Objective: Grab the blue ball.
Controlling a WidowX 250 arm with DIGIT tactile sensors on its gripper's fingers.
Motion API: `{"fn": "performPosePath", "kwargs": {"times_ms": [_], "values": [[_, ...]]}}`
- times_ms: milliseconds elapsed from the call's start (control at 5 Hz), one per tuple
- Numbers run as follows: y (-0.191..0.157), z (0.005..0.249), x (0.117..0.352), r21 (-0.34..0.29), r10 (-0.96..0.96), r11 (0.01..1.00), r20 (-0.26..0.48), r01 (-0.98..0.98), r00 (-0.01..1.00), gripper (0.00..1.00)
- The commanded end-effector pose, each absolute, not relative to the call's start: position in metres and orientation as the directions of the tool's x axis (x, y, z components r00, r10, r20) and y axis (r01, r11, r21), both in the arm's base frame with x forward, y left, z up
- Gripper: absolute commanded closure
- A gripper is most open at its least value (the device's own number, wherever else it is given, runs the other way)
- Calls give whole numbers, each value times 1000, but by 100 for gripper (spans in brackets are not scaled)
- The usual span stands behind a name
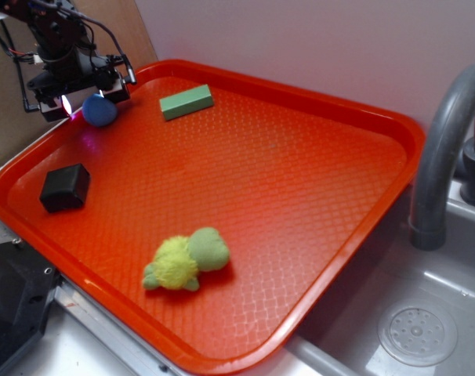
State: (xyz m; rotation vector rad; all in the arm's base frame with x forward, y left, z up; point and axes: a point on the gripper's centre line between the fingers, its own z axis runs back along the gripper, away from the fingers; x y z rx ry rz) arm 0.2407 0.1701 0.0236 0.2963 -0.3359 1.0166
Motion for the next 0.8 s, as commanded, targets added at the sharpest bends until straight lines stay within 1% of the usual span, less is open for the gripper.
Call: {"fn": "performPosePath", "kwargs": {"times_ms": [0, 200, 600], "values": [[136, 40, 224, 15, 742, 590, 382, -807, 550, 100], [122, 46, 223, 6, 714, 626, 398, -780, 576, 100], [116, 50, 224, -1, 700, 642, 409, -767, 586, 100]]}}
